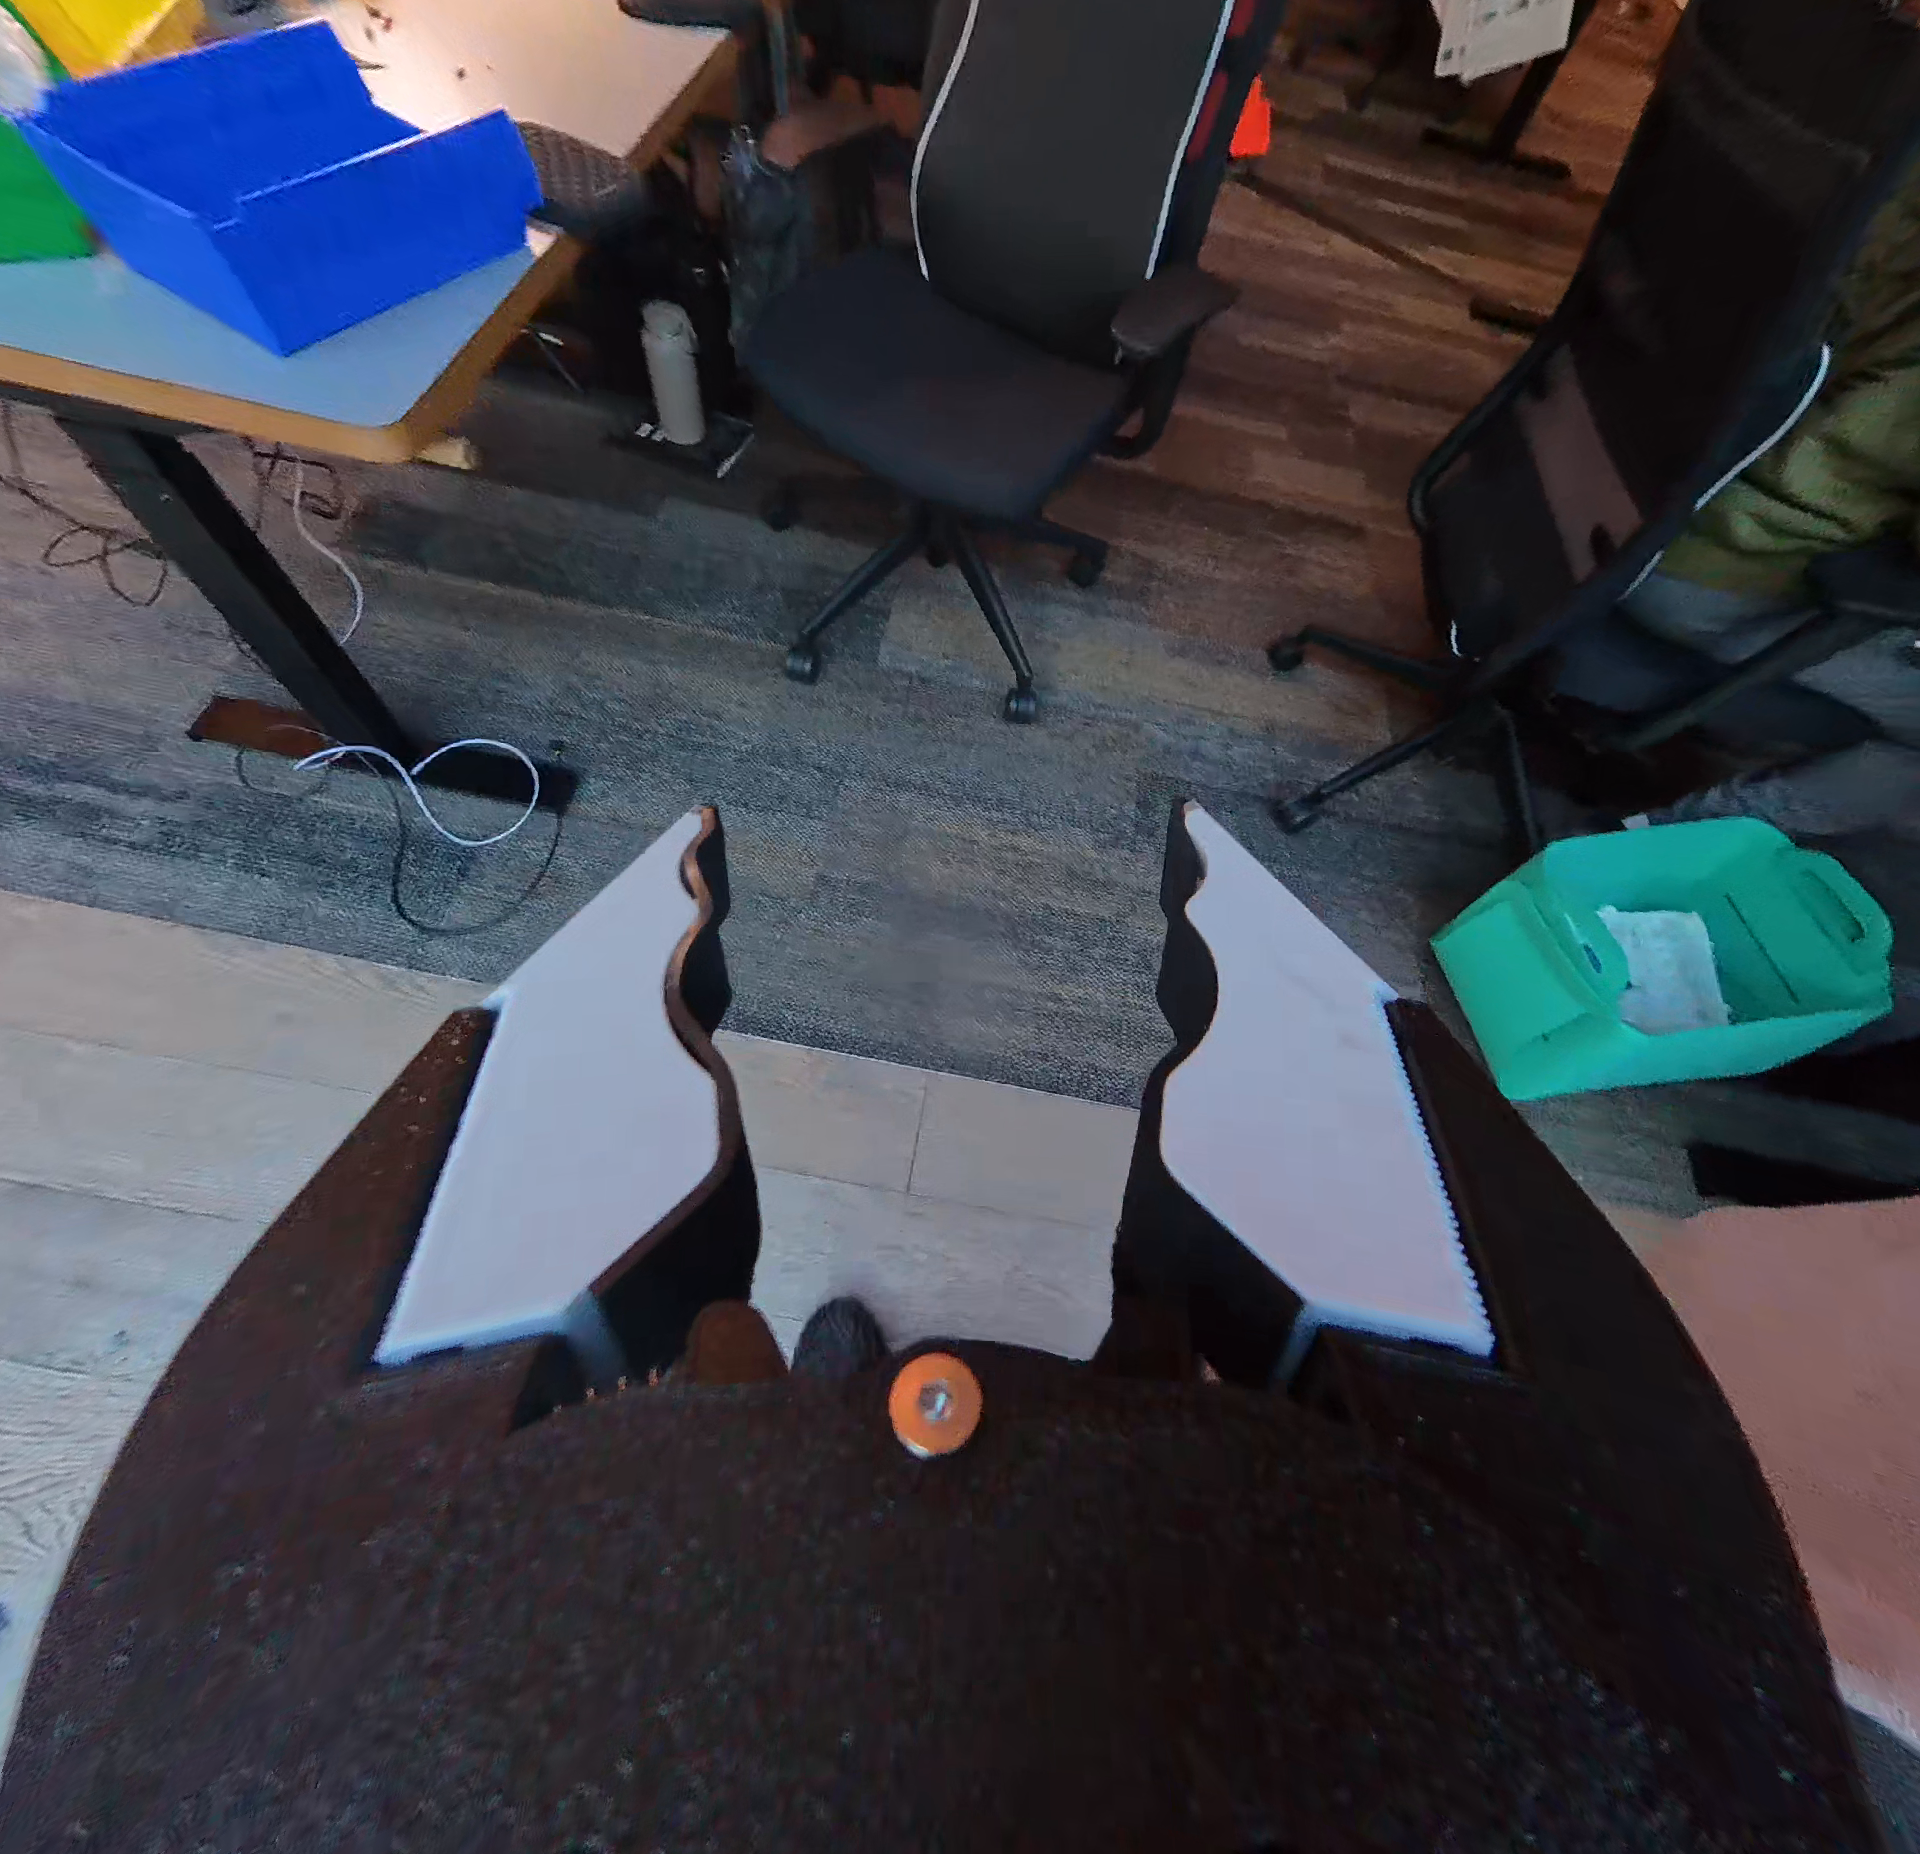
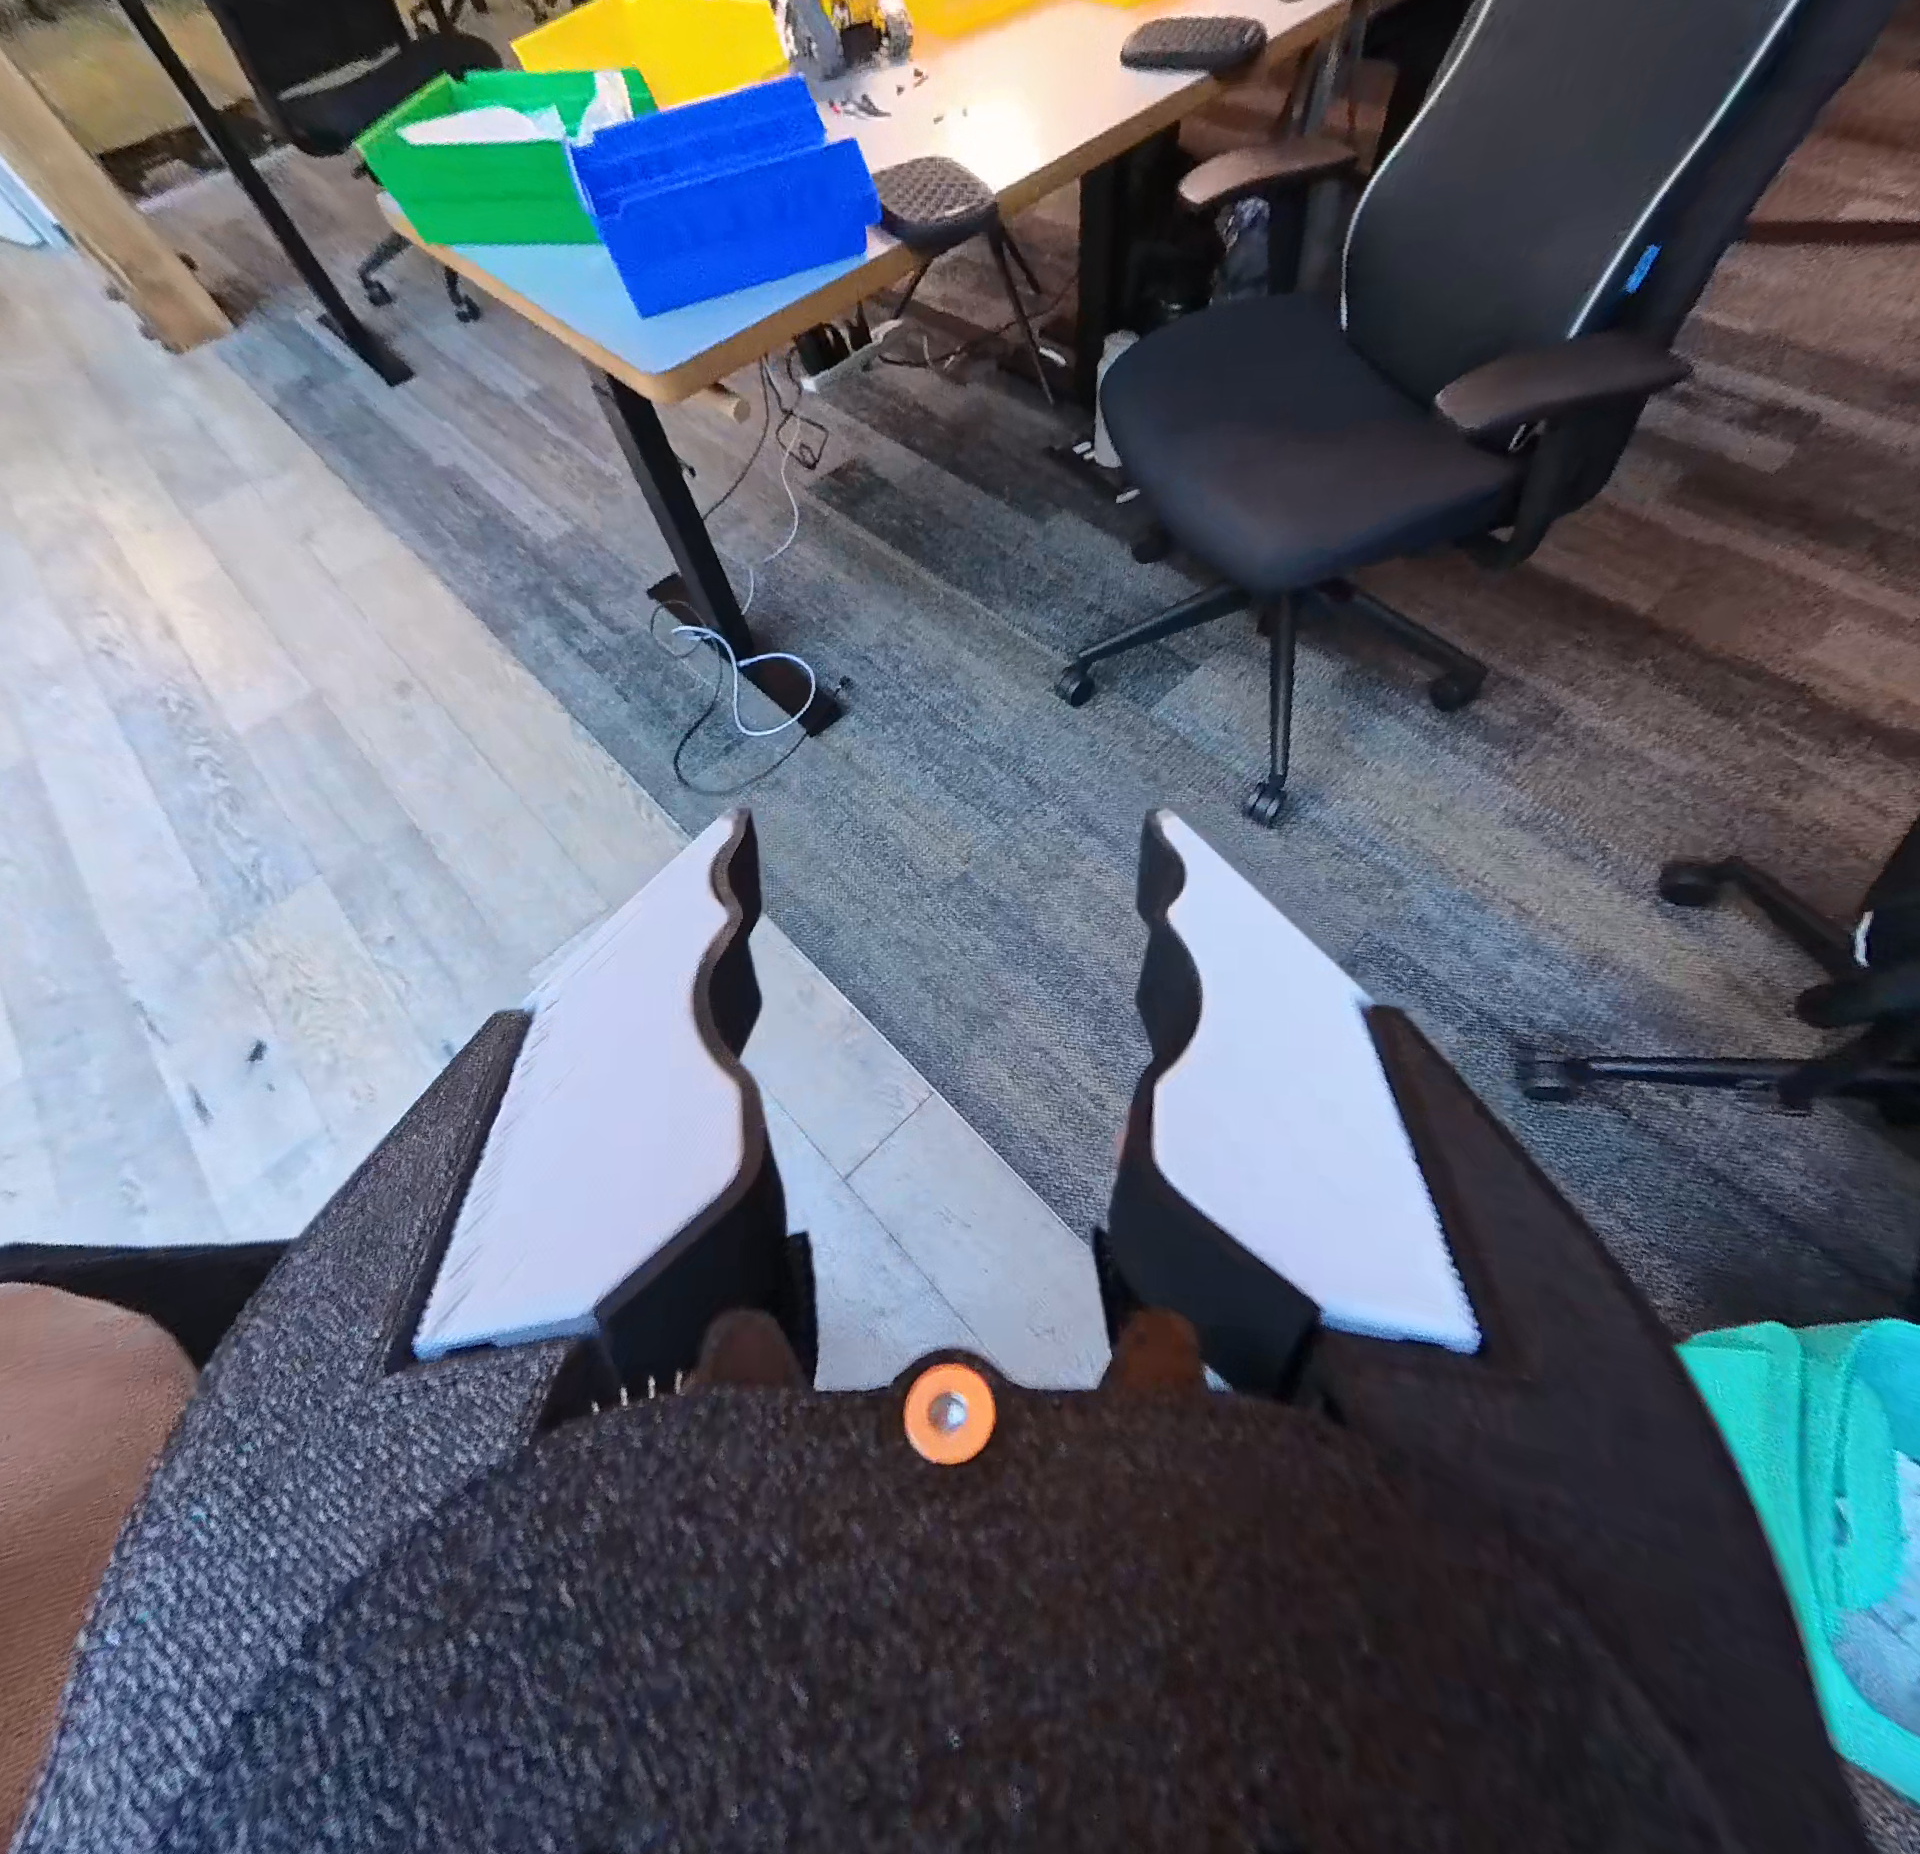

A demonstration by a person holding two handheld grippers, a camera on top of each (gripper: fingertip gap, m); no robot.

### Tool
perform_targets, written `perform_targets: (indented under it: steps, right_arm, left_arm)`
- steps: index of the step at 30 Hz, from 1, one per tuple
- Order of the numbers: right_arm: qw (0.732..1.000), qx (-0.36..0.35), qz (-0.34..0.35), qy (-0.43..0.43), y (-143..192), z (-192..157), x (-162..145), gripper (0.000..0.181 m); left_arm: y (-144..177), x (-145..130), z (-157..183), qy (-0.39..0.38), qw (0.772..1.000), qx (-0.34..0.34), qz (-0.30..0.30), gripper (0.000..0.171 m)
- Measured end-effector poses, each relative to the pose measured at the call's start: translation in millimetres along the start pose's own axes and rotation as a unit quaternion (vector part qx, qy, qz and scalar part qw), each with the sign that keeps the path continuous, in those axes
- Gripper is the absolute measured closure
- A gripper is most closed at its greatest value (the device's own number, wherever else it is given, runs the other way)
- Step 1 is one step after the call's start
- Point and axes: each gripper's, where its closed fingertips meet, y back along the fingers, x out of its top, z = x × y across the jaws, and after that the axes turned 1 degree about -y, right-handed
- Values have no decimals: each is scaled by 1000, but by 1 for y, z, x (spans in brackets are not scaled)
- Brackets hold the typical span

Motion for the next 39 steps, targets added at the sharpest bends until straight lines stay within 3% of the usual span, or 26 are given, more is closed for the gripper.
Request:
perform_targets:
  steps: [6,10,14,20,24,27,32,35,39]
  right_arm:
    - [999,16,-7,44,-48,-13,20,108]
    - [997,5,-24,74,-91,1,35,108]
    - [996,-40,-46,71,-140,34,60,107]
    - [994,-82,-29,73,-218,56,153,108]
    - [993,-71,-36,85,-274,60,187,108]
    - [991,-58,-50,114,-314,71,201,108]
    - [990,2,-77,114,-397,107,213,109]
    - [981,66,-98,156,-450,127,229,109]
    - [938,172,-131,270,-516,158,269,108]
  left_arm:
    - [-56,20,7,-40,999,-31,3,90]
    - [-106,29,-24,-44,999,-30,-5,92]
    - [-177,45,-66,-38,998,-46,-21,93]
    - [-274,146,-120,-90,990,-105,3,94]
    - [-322,199,-183,-135,987,-82,4,93]
    - [-340,224,-228,-106,993,-46,14,95]
    - [-357,226,-283,-76,995,60,-10,96]
    - [-349,220,-306,-58,987,148,-14,97]
    - [-318,194,-309,31,956,290,-18,97]
